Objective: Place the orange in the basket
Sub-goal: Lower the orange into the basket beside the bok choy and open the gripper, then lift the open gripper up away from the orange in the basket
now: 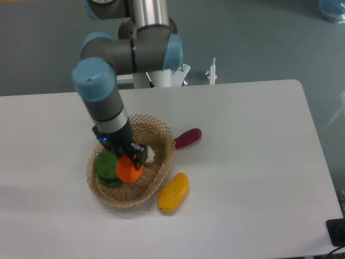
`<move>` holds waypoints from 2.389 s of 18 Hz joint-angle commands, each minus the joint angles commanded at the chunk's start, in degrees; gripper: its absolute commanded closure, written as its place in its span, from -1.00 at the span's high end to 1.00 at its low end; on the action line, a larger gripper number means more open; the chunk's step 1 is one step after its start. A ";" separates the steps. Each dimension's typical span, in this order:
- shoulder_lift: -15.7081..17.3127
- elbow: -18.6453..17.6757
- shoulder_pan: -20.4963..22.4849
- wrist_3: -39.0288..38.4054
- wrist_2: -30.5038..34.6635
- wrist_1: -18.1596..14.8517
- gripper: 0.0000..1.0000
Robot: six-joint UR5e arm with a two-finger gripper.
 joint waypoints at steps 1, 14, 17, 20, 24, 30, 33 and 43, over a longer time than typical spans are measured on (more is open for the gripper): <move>-0.62 0.26 -0.09 0.17 0.00 0.09 -0.15; -4.58 1.85 -0.88 0.97 -0.97 0.18 0.01; -4.75 1.76 -0.88 1.05 -0.97 0.18 0.15; -4.93 1.76 -0.88 2.19 -0.97 0.18 0.57; -4.05 1.85 -0.79 2.90 -0.79 0.09 1.00; -2.11 5.80 0.96 4.75 -0.70 -0.09 1.00; -1.59 8.25 2.37 4.75 -0.88 -0.52 1.00; 1.57 15.47 8.16 18.17 -4.74 -16.34 1.00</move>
